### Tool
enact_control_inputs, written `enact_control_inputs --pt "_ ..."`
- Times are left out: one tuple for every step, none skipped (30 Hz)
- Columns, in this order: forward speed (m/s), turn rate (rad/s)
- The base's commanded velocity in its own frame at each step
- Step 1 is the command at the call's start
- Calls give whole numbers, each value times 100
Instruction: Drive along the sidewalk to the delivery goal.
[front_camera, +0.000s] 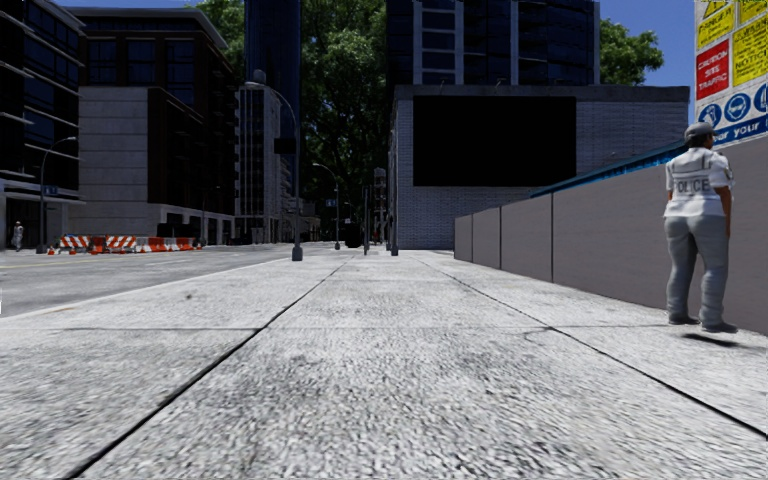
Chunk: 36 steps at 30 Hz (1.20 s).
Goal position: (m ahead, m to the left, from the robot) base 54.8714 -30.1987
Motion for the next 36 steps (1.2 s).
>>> enact_control_inputs --pt "188 12" --pt "188 1" --pt "188 0" --pt "188 0" --pt "188 0" --pt "188 0" --pt "188 0" --pt "188 0" --pt "188 0" --pt "188 0" --pt "188 0" --pt "188 0" --pt "188 0" --pt "188 0" --pt "188 0" --pt "188 0" --pt "188 0" --pt "188 0" --pt "188 0" --pt "188 0" --pt "188 0" --pt "188 0" --pt "188 0" --pt "188 0" --pt "188 0" --pt "188 0" --pt "188 0" --pt "188 0" --pt "188 0" --pt "188 0" --pt "188 0" --pt "188 0" --pt "188 0" --pt "188 0" --pt "188 0" --pt "188 0"
